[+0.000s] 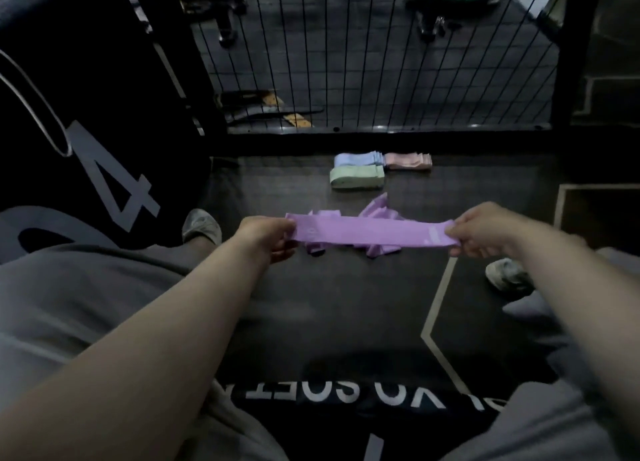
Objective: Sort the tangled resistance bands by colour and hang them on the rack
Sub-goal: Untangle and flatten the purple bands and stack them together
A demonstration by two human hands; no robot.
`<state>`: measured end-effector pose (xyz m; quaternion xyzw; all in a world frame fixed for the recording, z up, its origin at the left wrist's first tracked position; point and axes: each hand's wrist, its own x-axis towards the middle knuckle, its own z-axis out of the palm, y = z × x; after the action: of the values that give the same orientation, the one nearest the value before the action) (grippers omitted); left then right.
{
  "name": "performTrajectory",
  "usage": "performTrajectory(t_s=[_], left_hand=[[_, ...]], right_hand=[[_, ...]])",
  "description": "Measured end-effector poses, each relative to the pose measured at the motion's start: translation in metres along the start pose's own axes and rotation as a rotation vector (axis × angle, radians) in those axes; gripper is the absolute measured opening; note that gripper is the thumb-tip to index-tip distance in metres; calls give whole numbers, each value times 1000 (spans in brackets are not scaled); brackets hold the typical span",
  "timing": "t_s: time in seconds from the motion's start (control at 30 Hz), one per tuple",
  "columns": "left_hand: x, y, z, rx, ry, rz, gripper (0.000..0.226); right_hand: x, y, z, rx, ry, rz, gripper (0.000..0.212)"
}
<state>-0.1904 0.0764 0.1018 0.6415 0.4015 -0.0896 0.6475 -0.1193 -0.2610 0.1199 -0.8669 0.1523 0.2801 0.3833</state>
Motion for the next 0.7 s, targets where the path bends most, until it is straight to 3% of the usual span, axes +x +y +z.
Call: performTrajectory(t_s=[0.2, 0.4, 0.7], left_hand=[[65, -68, 12, 209, 83, -155, 10], [109, -120, 21, 264, 96, -299, 8], [161, -169, 40, 377, 84, -288, 21]], right_hand=[[48, 48, 74, -130, -127, 210, 9], [95, 83, 131, -143, -114, 310, 2], [153, 133, 169, -140, -26, 326, 18]])
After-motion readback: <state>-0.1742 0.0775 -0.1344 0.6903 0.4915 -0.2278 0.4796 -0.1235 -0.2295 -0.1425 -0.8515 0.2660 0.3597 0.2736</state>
